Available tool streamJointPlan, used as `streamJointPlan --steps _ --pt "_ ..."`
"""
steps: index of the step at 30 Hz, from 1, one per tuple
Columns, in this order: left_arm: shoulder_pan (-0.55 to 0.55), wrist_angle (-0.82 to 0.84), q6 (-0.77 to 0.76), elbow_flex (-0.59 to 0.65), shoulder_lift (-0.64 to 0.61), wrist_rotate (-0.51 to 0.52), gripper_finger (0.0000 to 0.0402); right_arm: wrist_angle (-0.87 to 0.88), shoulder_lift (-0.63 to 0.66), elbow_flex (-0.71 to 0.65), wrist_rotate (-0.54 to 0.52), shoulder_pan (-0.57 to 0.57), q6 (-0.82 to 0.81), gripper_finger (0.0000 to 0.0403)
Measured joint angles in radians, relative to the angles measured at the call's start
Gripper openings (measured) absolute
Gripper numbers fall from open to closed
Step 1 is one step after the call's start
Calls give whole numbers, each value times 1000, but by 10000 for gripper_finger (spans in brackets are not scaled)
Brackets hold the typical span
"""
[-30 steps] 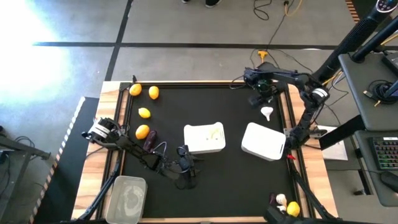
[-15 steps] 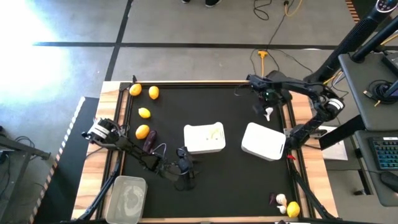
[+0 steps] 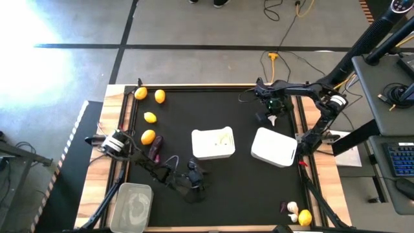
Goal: Sort produce into baskets
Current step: Put the garlic into the left white bin
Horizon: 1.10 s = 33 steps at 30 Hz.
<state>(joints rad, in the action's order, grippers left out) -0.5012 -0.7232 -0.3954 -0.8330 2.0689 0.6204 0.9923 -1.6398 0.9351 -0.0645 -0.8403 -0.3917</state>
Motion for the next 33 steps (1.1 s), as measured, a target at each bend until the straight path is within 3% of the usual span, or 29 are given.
streamJointPlan --steps 9,15,24,33 --pt "-25 -9 -41 -37 71 10 166 10 -1 21 -28 26 -83 357" --pt "-46 1 -30 -34 44 -10 166 -103 40 21 -89 41 -87 302" --pt "-67 -1 18 -34 34 -8 166 -71 48 55 17 69 -136 218" --pt "-66 -1 19 -34 34 -1 166 25 49 151 6 75 -135 230"
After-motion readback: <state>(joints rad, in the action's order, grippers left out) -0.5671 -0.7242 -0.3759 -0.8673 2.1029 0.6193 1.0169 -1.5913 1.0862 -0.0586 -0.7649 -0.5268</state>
